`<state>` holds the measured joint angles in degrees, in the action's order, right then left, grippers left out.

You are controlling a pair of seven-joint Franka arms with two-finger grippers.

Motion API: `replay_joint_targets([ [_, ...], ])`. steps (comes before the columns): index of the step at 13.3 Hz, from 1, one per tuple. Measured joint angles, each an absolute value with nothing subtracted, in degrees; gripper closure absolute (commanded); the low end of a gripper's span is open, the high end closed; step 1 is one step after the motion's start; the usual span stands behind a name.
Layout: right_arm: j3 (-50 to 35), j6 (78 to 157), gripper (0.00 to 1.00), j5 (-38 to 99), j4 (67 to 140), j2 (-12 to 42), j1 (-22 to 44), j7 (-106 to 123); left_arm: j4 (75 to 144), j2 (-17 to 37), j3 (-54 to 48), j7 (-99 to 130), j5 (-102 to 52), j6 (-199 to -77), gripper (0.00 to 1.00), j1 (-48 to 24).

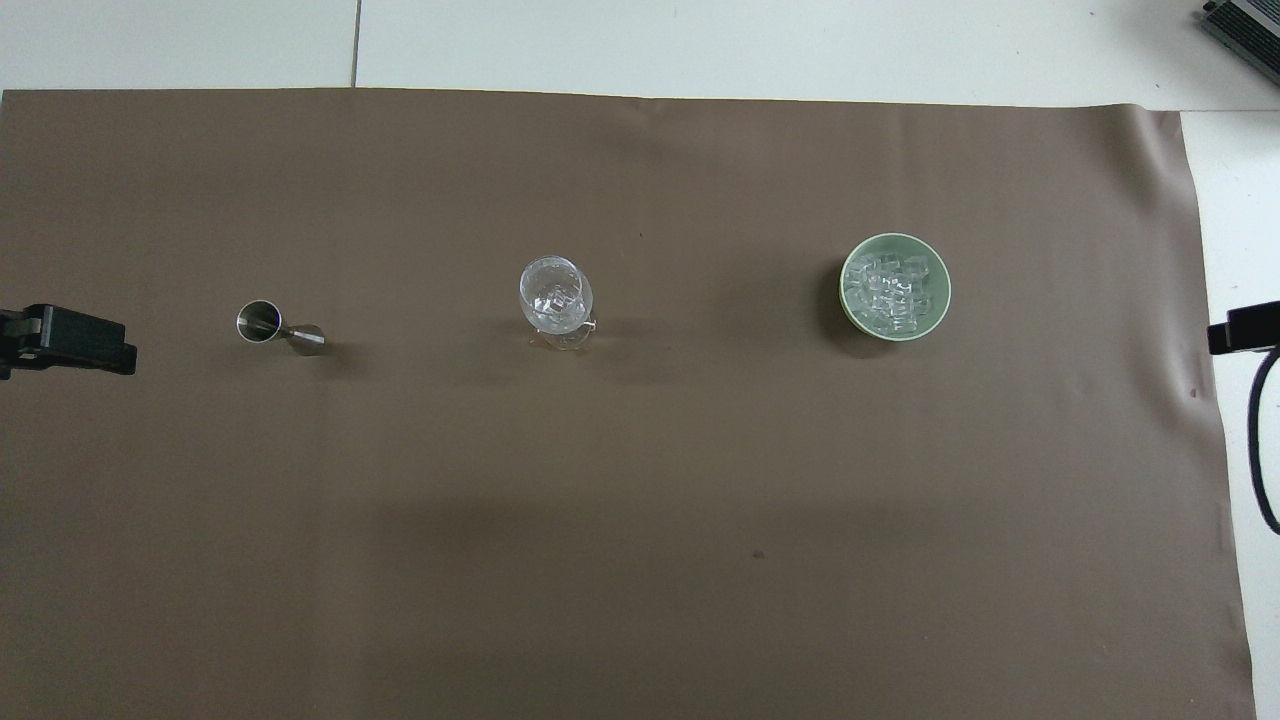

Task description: Pour wine and add ice with both arms

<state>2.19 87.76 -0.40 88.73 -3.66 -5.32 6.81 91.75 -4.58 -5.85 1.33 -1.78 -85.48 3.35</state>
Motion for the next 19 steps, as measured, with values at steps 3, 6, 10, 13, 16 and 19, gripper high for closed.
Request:
replay_joint_targets([
  [3,4.06,87.70,0.00,-0.40,88.62,-4.42,-5.28,7.44,91.75,-4.58,-5.85,1.33,-1.78,-85.48,0.00,3.35],
  [6,4.58,87.70,0.00,-0.40,87.59,-4.79,-5.27,7.45,91.75,-4.58,-5.85,1.33,-1.78,-85.48,0.00,3.35],
  [10,4.59,87.78,0.00,-0.40,87.28,-4.80,-5.01,7.45,91.75,-4.58,-5.85,1.33,-1.78,-85.48,0.00,3.35],
  [13,4.50,87.83,0.00,-0.41,87.26,-4.80,-4.73,7.45,91.75,-4.58,-5.85,1.33,-1.78,-85.48,0.00,3.35],
  [16,4.44,87.85,0.00,-0.40,87.11,-4.80,-4.21,7.45,91.75,-4.58,-5.85,1.33,-1.78,-85.48,0.00,3.35],
  [19,4.51,87.85,0.00,-0.41,87.02,-4.80,-4.08,7.45,91.75,-4.58,-5.85,1.33,-1.78,-85.48,0.00,3.35],
])
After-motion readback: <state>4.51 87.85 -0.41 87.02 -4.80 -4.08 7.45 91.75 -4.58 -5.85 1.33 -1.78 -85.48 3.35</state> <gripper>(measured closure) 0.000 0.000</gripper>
